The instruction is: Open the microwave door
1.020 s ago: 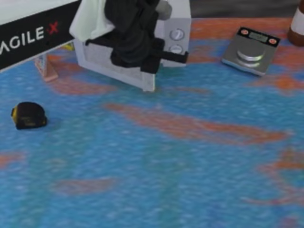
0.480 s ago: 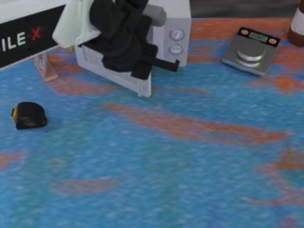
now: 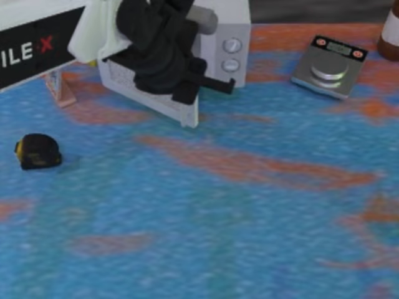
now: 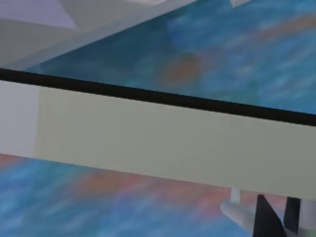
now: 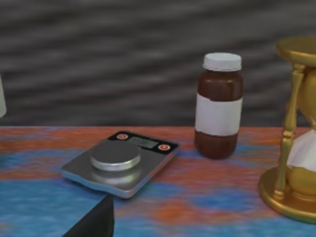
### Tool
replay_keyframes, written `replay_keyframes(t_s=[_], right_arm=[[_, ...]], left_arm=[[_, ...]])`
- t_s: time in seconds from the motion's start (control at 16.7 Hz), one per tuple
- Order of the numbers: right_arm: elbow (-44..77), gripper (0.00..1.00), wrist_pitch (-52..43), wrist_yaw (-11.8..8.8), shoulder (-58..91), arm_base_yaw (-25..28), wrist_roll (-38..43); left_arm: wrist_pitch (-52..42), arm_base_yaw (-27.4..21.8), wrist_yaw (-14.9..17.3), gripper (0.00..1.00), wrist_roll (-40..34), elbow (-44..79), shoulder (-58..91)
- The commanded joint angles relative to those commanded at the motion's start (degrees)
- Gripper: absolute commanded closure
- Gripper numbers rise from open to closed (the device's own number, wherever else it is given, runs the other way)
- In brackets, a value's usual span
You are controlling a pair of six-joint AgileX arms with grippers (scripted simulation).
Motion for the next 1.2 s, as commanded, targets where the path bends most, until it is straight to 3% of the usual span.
replay_keyframes(t_s=[0.78, 1.2], right_arm=[[0.0, 0.0, 0.0, 0.0, 0.0, 0.0, 0.0], [0.0, 0.0, 0.0, 0.0, 0.0, 0.0, 0.0]], left_arm=[[0.0, 0.0, 0.0, 1.0, 0.0, 0.0, 0.0], [1.04, 1.5, 3.29, 1.0, 5.5, -4.35, -3.11]])
